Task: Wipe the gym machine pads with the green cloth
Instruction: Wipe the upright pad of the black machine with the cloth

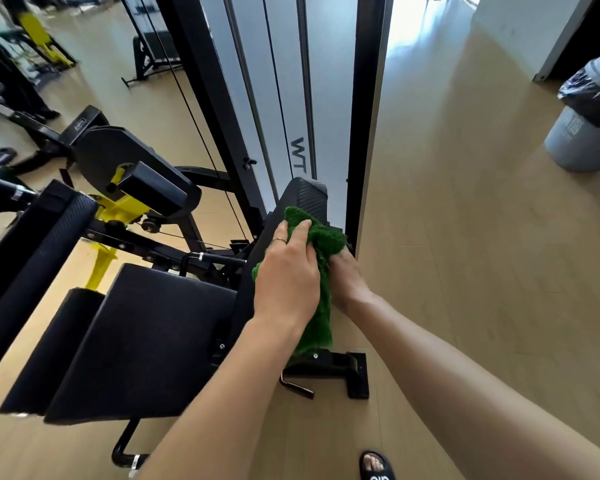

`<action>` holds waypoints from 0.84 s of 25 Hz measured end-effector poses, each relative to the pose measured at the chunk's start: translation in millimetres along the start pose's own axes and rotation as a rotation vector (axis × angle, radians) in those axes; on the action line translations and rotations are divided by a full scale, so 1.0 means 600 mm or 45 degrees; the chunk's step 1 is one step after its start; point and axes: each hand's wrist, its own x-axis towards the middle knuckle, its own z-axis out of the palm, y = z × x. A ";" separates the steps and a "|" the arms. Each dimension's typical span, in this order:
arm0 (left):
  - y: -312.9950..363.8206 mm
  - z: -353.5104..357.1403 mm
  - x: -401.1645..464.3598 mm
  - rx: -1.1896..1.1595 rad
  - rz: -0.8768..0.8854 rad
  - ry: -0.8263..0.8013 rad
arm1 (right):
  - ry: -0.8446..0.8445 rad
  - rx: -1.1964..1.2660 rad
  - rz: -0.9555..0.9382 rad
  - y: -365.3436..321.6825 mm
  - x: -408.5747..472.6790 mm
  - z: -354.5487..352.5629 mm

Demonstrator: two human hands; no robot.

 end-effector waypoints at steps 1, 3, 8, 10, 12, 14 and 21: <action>0.003 -0.001 0.024 0.001 -0.006 -0.012 | -0.025 -0.025 -0.025 0.007 0.011 0.002; 0.009 0.008 0.081 0.007 0.018 -0.004 | 0.007 -0.043 -0.065 0.026 0.023 0.010; 0.012 0.016 0.184 -0.134 0.002 0.019 | 0.088 -0.067 -0.125 0.026 0.036 0.016; 0.007 0.006 0.176 -0.247 -0.048 -0.022 | 0.060 -0.059 -0.116 0.025 0.025 0.012; -0.005 -0.008 0.127 -0.415 -0.100 -0.078 | 0.018 -0.067 -0.110 0.021 0.011 0.010; -0.021 -0.021 0.042 -0.625 -0.207 -0.111 | -0.023 -0.033 -0.060 0.016 0.010 0.004; -0.035 -0.016 -0.100 -0.627 -0.192 -0.028 | 0.050 0.096 0.138 0.017 0.037 0.020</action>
